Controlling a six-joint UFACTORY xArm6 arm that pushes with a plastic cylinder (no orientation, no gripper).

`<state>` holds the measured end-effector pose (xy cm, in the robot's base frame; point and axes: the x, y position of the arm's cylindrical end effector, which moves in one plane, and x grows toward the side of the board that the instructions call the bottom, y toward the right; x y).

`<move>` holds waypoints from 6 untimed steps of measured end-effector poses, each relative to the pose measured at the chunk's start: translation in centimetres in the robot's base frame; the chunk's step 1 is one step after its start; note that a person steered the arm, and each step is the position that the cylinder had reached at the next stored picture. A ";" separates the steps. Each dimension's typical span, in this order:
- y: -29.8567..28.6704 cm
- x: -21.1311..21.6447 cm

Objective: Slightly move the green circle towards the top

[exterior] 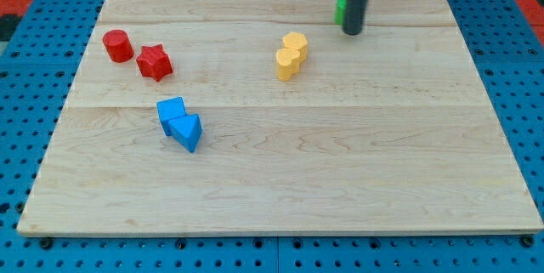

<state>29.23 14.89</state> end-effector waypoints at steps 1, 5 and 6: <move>0.8 -4.5; -6.4 -0.4; -12.8 -9.1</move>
